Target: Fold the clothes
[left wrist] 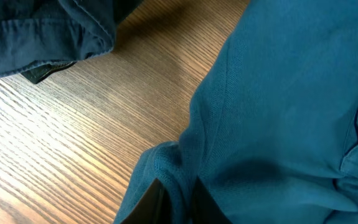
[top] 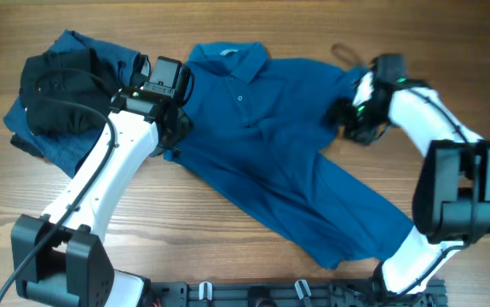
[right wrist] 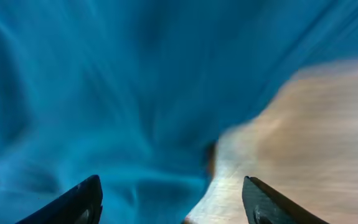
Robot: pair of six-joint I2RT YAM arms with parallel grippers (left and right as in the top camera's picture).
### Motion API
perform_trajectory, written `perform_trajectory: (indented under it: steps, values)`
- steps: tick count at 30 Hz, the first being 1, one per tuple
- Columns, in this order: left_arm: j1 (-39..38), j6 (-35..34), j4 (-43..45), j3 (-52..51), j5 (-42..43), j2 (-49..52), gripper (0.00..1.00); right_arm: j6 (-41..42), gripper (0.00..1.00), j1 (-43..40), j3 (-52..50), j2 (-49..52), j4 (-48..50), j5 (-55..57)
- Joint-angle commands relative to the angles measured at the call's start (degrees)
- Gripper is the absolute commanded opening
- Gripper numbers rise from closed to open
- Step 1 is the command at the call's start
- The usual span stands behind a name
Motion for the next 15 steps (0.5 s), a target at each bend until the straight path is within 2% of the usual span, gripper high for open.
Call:
perform_trajectory:
  steps: [1,2,5,6,8,11,15]
  values:
    - [0.4,0.8,0.1,0.0,-1.4,-0.6,0.13,1.0,0.68,4.1,-3.2,0.6,2.1,2.3]
    - [0.4,0.8,0.1,0.0,-1.4,-0.6,0.13,1.5,0.57,5.5,-3.6,0.6,2.1,3.1]
    - [0.4,0.8,0.1,0.0,-1.4,-0.6,0.15,2.9,0.10,7.8,-3.7,0.6,4.3,7.8]
    - [0.4,0.8,0.1,0.0,-1.4,-0.6,0.15,2.9,0.04,7.8,-3.7,0.6,5.7,10.0]
    - [0.4,0.8,0.0,0.0,-1.4,-0.6,0.15,2.9,0.04,5.8,-1.5,0.5,9.3,16.8]
    - [0.4,0.8,0.0,0.0,-1.4,-0.6,0.17,2.7,0.04,-0.1,9.6,0.5,7.8,23.9]
    - [0.4,0.8,0.1,0.0,-1.4,-0.6,0.17,-2.1,0.04,-5.9,21.4,0.5,9.0,25.5]
